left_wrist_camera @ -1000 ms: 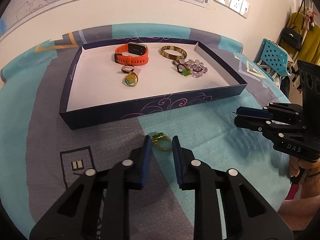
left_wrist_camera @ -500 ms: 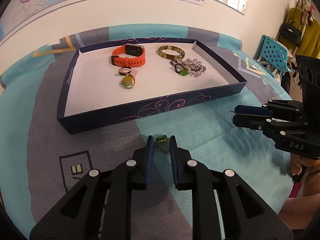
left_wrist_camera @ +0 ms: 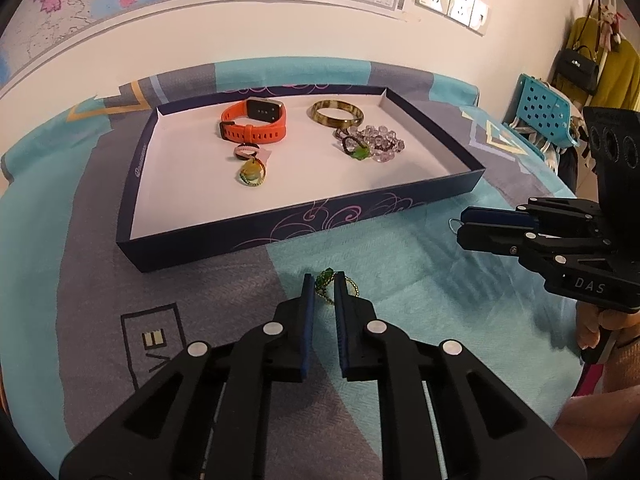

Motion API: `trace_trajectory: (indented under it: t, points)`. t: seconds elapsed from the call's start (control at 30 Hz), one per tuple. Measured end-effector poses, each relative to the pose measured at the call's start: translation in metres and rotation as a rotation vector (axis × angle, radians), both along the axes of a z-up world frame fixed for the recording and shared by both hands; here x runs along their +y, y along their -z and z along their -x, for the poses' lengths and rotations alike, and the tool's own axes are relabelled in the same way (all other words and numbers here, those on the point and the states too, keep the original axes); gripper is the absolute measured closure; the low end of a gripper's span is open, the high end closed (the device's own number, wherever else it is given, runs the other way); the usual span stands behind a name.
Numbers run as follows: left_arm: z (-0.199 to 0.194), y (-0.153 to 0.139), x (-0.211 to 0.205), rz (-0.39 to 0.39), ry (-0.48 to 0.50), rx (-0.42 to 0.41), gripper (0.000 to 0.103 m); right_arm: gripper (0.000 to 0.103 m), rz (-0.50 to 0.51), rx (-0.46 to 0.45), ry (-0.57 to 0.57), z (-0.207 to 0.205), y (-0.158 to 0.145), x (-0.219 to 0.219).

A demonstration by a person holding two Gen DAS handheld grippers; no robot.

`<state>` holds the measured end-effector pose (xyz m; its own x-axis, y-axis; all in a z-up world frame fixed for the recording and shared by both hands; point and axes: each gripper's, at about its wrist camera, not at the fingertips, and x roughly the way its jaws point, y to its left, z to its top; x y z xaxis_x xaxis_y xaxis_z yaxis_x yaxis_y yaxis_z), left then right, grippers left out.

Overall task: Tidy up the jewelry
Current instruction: 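Lift both held rings and carry them toward the white box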

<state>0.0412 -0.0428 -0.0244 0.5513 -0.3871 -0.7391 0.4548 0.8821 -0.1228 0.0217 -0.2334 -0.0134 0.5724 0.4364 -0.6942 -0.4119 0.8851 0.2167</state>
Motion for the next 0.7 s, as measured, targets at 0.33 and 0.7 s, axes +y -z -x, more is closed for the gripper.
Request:
trace_trajectory:
  t: [0.33, 0.7]
  points:
    - [0.005, -0.017, 0.004, 0.040, -0.005, -0.032, 0.093, 0.088, -0.009, -0.026, -0.010, -0.003, -0.008, 0.005]
    - [0.002, -0.032, 0.007, 0.063, -0.016, -0.068, 0.093, 0.088, -0.012, -0.053, -0.013, -0.011, -0.018, 0.008]
